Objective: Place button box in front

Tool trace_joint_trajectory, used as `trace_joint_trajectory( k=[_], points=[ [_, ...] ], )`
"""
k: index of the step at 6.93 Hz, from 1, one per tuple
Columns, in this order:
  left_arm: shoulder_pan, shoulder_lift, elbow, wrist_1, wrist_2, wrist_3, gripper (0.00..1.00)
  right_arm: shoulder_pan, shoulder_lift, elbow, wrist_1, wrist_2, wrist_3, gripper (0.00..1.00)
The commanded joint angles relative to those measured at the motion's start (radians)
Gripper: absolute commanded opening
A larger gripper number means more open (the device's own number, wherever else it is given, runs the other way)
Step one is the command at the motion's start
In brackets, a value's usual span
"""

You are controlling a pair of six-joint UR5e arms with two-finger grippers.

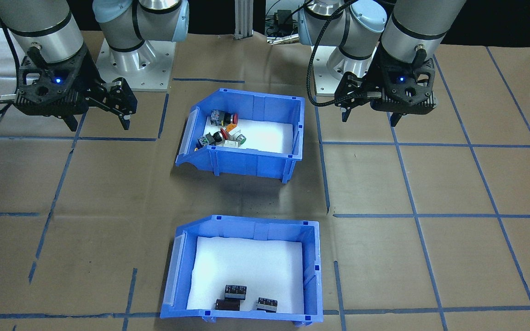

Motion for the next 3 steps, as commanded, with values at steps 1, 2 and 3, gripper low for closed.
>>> trace_joint_trajectory(
  k=[1, 2, 3],
  points=[
    [0.000, 0.009, 0.001, -0.050, 0.006, -0.108, 0.99, 0.001, 0.011, -0.012, -0.013, -0.004, -0.261, 1.00],
    [0.000, 0.015, 0.002, -0.049, 0.004, -0.130, 0.99, 0.003, 0.039, -0.033, -0.019, -0.010, -0.342, 1.00],
    [0.000, 0.003, 0.002, -0.043, 0.003, -0.161, 0.99, 0.004, 0.091, -0.079, -0.019, -0.010, -0.412, 1.00]
  ],
)
